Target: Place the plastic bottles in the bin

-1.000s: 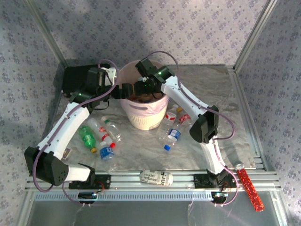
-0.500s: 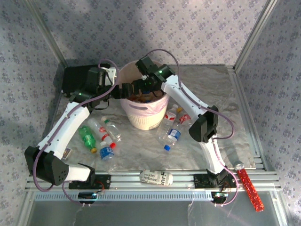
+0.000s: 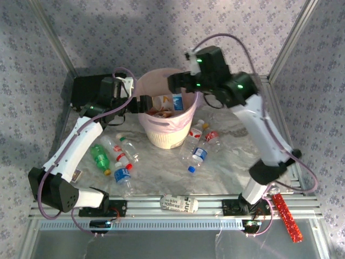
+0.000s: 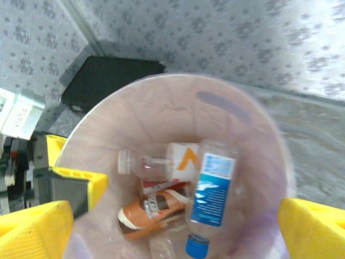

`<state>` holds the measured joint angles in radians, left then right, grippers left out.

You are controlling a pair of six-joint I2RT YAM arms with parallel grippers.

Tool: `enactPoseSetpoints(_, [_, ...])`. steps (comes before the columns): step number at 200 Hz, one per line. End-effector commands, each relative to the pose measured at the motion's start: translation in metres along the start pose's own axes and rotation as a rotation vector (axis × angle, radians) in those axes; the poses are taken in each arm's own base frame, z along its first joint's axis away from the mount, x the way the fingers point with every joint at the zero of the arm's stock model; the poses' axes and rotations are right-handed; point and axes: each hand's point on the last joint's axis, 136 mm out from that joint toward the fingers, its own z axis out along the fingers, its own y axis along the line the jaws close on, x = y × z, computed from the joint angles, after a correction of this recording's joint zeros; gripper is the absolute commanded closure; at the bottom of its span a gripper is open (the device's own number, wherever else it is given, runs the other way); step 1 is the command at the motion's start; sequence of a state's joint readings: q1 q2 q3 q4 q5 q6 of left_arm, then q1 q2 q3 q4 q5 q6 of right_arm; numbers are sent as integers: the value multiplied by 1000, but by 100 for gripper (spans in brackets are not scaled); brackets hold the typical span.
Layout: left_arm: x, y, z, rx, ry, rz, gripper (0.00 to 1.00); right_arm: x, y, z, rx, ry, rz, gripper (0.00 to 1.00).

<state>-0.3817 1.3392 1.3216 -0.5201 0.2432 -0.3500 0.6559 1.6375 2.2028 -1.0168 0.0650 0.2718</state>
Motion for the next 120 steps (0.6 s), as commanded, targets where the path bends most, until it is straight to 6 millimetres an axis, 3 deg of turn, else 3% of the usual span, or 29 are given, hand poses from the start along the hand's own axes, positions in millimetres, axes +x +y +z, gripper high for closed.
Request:
enactPoseSetpoints(1, [-6, -11, -2, 31, -9, 19, 13, 18, -46, -27, 102, 11, 53, 1])
enactPoseSetpoints(26, [-6, -10, -1, 27, -9, 18, 13, 72, -108, -52, 201, 90, 212, 7])
enactPoseSetpoints(48, [-8, -8, -2, 13, -20, 16, 13, 133, -145, -50, 269, 204, 333, 12])
enactPoseSetpoints(80, [-9, -6, -3, 1, -25, 15, 13, 199, -161, -12, 289, 379, 375, 13])
enactPoseSetpoints(115, [-8, -3, -6, -15, -22, 14, 12, 249, -168, 35, 280, 506, 409, 13])
enactPoseSetpoints(120, [-9, -3, -7, -17, -23, 15, 12, 266, -169, 41, 283, 546, 416, 15])
